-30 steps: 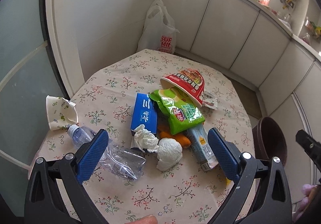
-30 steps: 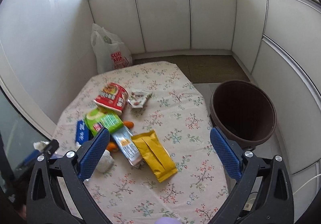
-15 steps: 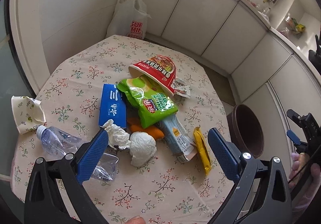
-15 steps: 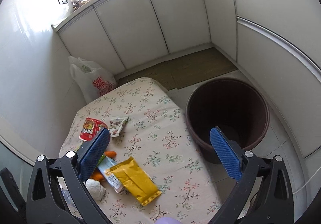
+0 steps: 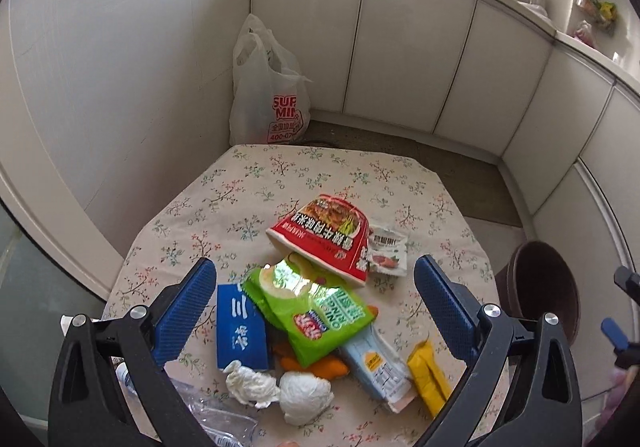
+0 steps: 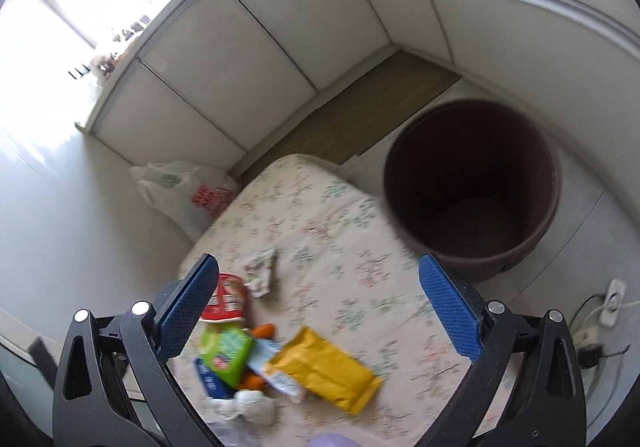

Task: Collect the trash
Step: 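Reach the left gripper into the pile and grasp the green onion-ring bag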

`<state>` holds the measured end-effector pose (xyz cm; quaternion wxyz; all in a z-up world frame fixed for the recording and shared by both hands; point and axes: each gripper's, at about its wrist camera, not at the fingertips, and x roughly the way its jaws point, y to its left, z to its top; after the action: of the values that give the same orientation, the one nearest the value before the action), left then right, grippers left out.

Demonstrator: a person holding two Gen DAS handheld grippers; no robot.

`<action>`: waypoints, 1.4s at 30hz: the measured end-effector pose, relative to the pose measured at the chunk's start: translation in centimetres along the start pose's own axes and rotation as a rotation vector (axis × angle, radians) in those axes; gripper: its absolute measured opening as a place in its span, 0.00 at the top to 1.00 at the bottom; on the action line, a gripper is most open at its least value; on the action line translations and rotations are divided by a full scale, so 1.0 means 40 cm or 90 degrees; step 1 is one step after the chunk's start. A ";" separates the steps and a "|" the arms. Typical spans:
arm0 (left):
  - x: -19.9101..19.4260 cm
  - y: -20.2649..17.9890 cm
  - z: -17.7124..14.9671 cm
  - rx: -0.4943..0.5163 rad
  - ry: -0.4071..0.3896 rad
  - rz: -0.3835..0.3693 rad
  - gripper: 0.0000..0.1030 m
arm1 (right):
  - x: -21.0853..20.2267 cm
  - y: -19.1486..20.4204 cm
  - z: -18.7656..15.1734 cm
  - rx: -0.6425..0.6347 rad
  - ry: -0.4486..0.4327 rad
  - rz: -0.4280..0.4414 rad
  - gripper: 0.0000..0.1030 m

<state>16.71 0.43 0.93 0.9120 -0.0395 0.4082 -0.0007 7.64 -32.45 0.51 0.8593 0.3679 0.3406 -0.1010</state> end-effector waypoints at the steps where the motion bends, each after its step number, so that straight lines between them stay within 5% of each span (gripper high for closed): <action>1: 0.015 -0.014 0.013 0.006 0.006 0.008 0.07 | 0.006 0.018 -0.010 0.012 0.008 0.023 0.07; 7: 0.122 -0.101 0.027 0.099 0.047 0.089 0.06 | 0.029 0.077 -0.029 0.034 0.040 0.083 0.07; 13: 0.241 -0.110 0.047 0.109 0.137 0.124 0.07 | 0.040 0.064 -0.004 0.046 0.071 0.089 0.07; 23: 0.399 -0.153 0.070 0.182 0.225 0.155 0.06 | 0.009 -0.025 0.078 -0.032 0.037 -0.049 0.07; 28: 0.462 -0.111 0.070 0.133 0.235 0.161 0.06 | 0.020 -0.030 0.069 -0.063 0.054 -0.063 0.07; 33: 0.483 -0.061 0.090 0.012 0.240 0.077 0.07 | 0.034 0.003 0.052 -0.090 0.053 -0.068 0.07; 37: 0.521 -0.071 0.109 0.025 0.238 0.057 0.07 | 0.048 0.040 0.029 -0.119 0.071 -0.058 0.07; 42: 0.587 -0.095 0.109 0.053 0.270 0.091 0.06 | 0.048 0.064 0.022 -0.154 0.071 -0.052 0.07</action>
<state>35.74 -3.82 -13.37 0.8044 0.0280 0.5922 0.0386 10.63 -31.10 1.13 0.8722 0.2525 0.4124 -0.0732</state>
